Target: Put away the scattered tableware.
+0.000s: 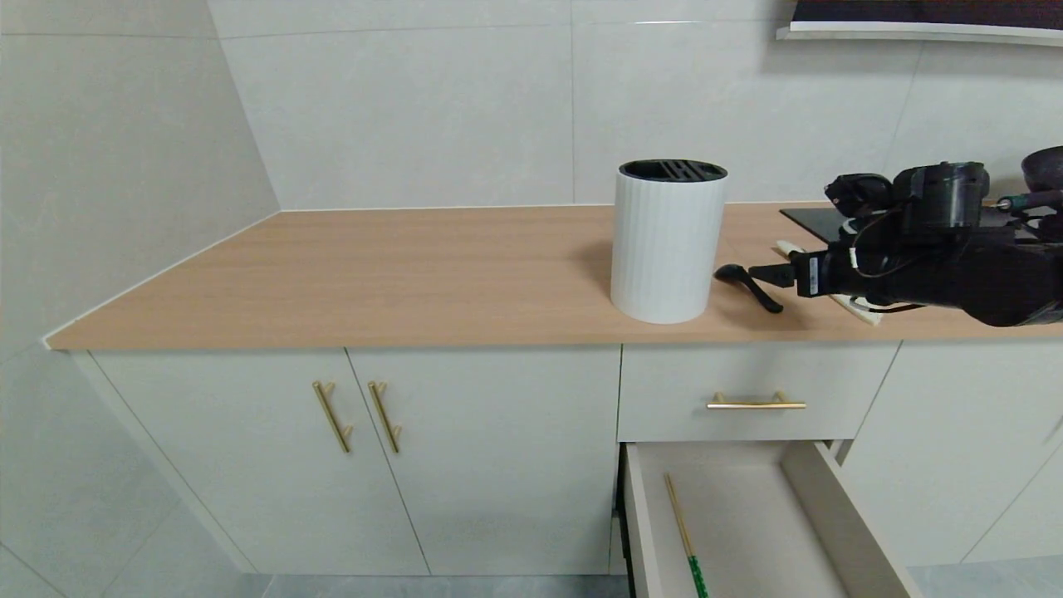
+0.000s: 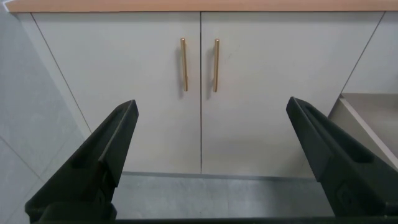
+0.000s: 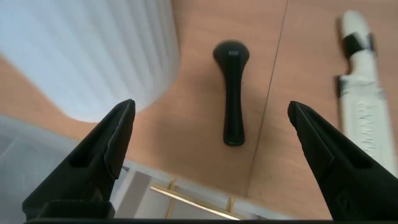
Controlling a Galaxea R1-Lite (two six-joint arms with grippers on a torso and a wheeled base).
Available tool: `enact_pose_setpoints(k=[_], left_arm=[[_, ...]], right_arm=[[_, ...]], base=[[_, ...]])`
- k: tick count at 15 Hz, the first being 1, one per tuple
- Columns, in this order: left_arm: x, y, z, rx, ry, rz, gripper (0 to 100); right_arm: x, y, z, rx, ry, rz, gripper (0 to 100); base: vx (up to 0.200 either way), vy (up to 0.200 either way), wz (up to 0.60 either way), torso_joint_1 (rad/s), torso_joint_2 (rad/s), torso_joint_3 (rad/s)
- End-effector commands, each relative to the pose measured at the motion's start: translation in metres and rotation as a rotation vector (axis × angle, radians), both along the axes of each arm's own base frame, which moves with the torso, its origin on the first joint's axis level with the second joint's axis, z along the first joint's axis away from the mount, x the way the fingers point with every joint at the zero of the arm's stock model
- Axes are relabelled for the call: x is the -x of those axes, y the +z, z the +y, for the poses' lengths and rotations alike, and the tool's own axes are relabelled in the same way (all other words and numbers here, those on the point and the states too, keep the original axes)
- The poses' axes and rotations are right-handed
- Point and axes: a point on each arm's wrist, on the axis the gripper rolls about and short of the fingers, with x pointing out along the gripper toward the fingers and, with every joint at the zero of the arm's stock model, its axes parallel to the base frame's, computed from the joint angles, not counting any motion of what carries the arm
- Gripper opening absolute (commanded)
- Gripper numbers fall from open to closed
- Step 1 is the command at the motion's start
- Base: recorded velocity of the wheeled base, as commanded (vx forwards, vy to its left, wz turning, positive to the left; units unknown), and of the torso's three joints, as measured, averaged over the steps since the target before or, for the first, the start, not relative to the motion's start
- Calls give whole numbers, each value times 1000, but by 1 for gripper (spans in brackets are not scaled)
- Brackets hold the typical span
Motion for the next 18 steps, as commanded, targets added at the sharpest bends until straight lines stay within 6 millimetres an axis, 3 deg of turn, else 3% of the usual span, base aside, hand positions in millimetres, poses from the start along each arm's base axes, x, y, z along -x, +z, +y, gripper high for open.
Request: enact_pose_setpoints(k=[1, 7, 16, 17, 18], left_arm=[[0, 0, 0, 1, 1, -1, 100], [0, 0, 0, 1, 1, -1, 100], [0, 0, 0, 1, 1, -1, 100], [0, 0, 0, 1, 1, -1, 100], [0, 0, 0, -1, 1, -1, 100]], right_arm=[[-20, -27, -1, 5, -7, 56, 100], [-44, -53, -2, 12, -25, 86, 100], [-51, -66, -2, 28, -49, 106, 100], [-51, -67, -1, 28, -48, 107, 0], [-52, -67, -1, 28, -47, 109, 0]], base=[[0, 0, 0, 0, 0, 0], [0, 0, 0, 0, 0, 0], [0, 0, 0, 0, 0, 0], [0, 0, 0, 0, 0, 0], [0, 0, 0, 0, 0, 0]])
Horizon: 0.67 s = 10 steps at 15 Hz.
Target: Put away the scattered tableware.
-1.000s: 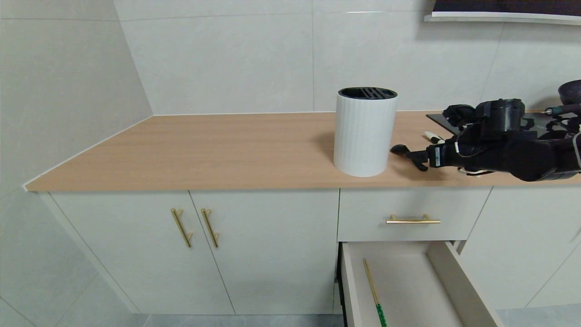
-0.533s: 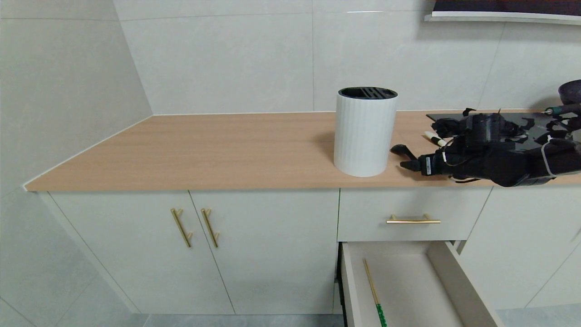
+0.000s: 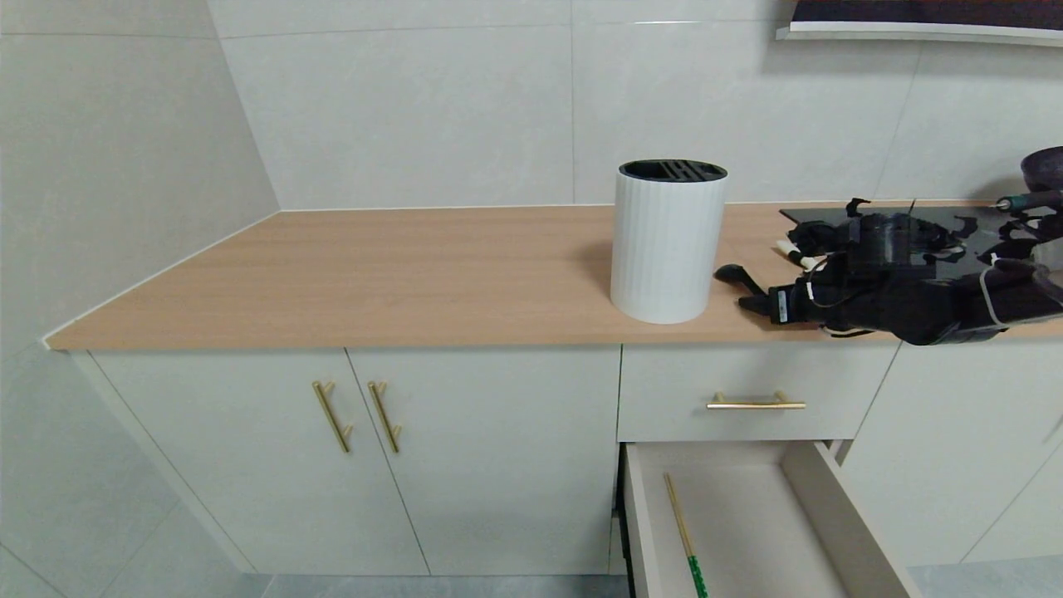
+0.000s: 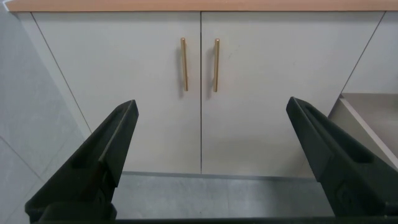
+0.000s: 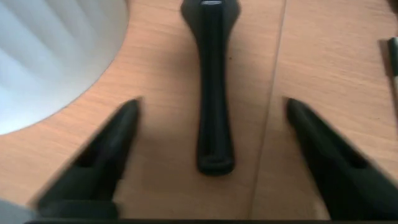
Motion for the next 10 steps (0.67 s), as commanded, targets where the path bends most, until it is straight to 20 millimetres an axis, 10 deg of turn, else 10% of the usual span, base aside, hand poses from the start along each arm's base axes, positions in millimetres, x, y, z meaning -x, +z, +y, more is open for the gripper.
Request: enact_pose_setpoints(k=[1, 10], left_arm=[[0, 0, 0, 2, 0, 0, 100], [0, 0, 0, 2, 0, 0, 100]], right_arm=[[0, -4, 2, 2, 4, 12, 0], [4, 5, 9, -3, 3, -8, 0]], base=[[0, 0, 0, 0, 0, 0], [0, 0, 0, 0, 0, 0]])
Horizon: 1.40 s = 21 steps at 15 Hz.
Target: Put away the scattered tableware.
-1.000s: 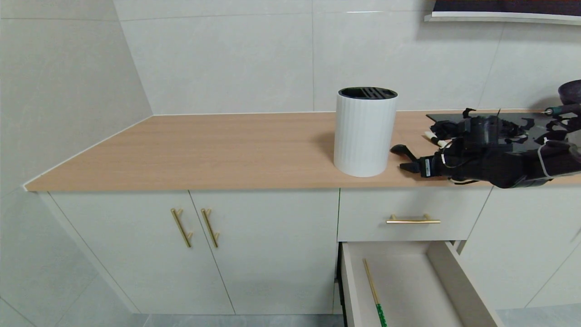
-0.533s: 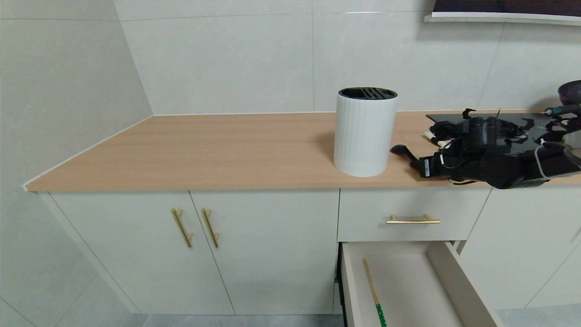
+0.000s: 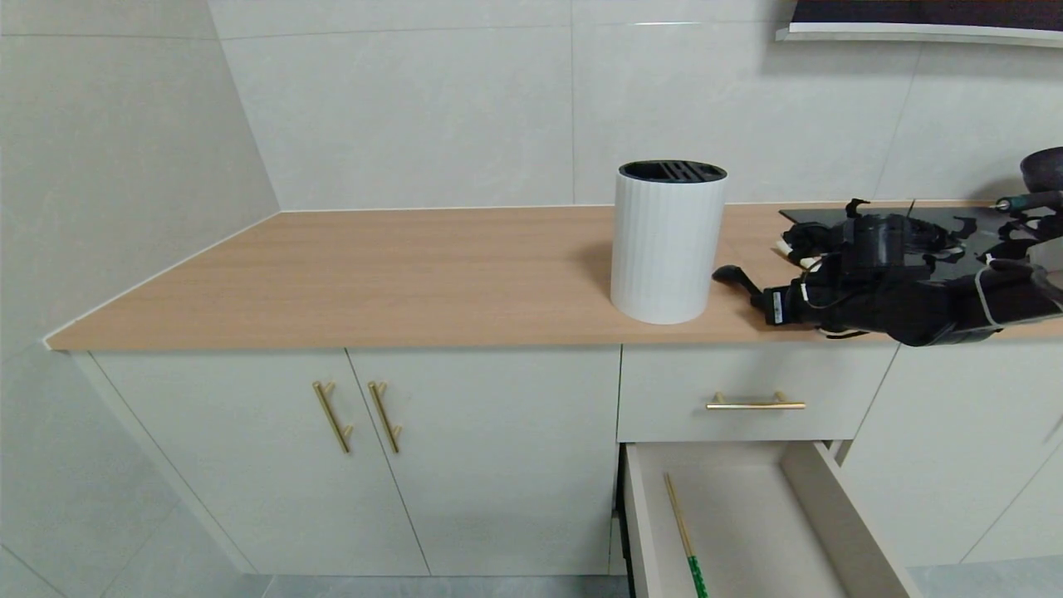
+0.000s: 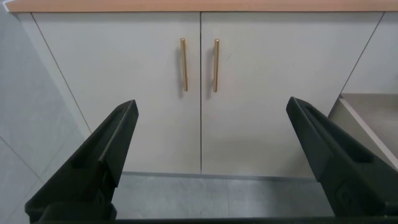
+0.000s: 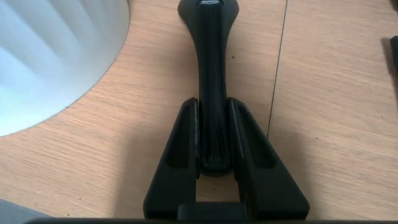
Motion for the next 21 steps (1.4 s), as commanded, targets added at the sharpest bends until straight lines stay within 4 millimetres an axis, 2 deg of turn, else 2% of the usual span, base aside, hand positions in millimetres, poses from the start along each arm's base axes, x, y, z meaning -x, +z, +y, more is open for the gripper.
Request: enact_pose_setpoints(k=[1, 4, 6, 7, 8, 9, 11, 14, 16, 17, 19, 21], left_arm=[[0, 0, 0, 0, 0, 0, 100], [0, 0, 0, 0, 0, 0, 100], [0, 0, 0, -1, 0, 0, 100], [0, 0, 0, -1, 0, 1, 100], [0, 0, 0, 0, 0, 0, 100], [0, 0, 0, 0, 0, 0, 100], [0, 0, 0, -1, 0, 0, 100], [0, 0, 0, 0, 0, 0, 100], [0, 0, 0, 0, 0, 0, 100], [0, 0, 0, 0, 0, 0, 100], [0, 0, 0, 0, 0, 0, 100], [0, 0, 0, -1, 0, 0, 100]], right_arm=[[6, 13, 2, -10, 4, -27, 0], [28, 44, -1, -64, -19, -63, 0], [63, 78, -5, -79, -68, -104, 0], [70, 83, -6, -81, -77, -106, 0], [99, 96, -9, -94, -87, -97, 0], [122, 97, -11, -101, -94, -53, 0], [171, 87, -16, -92, -83, 19, 0], [210, 77, -13, -86, -57, 47, 0], [221, 62, -13, -76, -54, 95, 0], [221, 61, -13, -74, -52, 98, 0], [225, 45, -9, -36, -18, 148, 0], [222, 42, -9, -33, -23, 163, 0]], base=[[0, 0, 0, 0, 0, 0], [0, 0, 0, 0, 0, 0], [0, 0, 0, 0, 0, 0], [0, 0, 0, 0, 0, 0], [0, 0, 0, 0, 0, 0], [0, 0, 0, 0, 0, 0], [0, 0, 0, 0, 0, 0], [0, 0, 0, 0, 0, 0], [0, 0, 0, 0, 0, 0], [0, 0, 0, 0, 0, 0], [0, 0, 0, 0, 0, 0], [0, 0, 0, 0, 0, 0]])
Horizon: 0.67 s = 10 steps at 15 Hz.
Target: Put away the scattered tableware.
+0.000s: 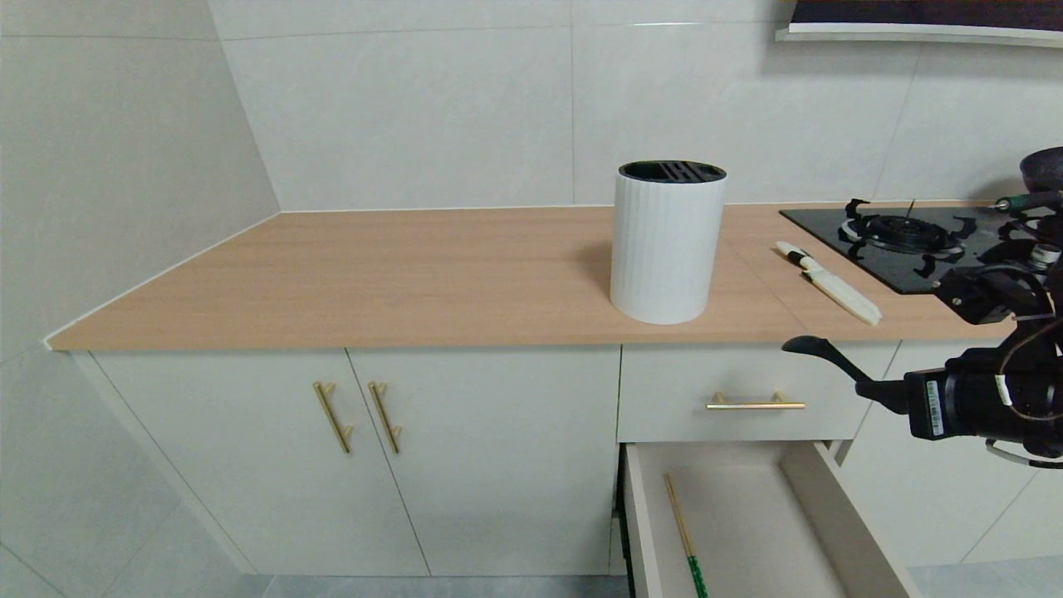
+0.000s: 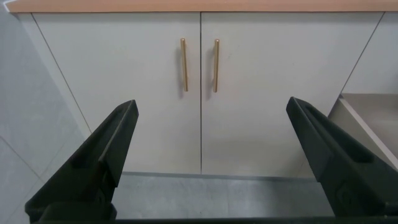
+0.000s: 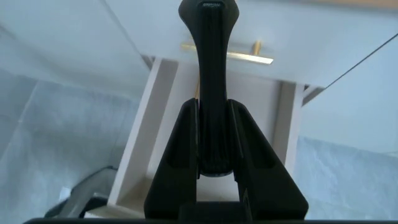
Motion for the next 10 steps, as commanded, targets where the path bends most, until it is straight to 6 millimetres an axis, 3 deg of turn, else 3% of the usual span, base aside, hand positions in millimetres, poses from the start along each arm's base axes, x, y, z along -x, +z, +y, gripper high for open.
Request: enact_pose_setpoints(k=[1, 10], left_arm=[[0, 0, 0, 1, 0, 0, 100], [0, 0, 0, 1, 0, 0, 100]], right_arm=[[0, -3, 0, 3, -1, 9, 0], [-8, -19, -3, 61, 16, 65, 0]], base=[[0, 0, 0, 0, 0, 0], [0, 0, 0, -156, 401, 246]])
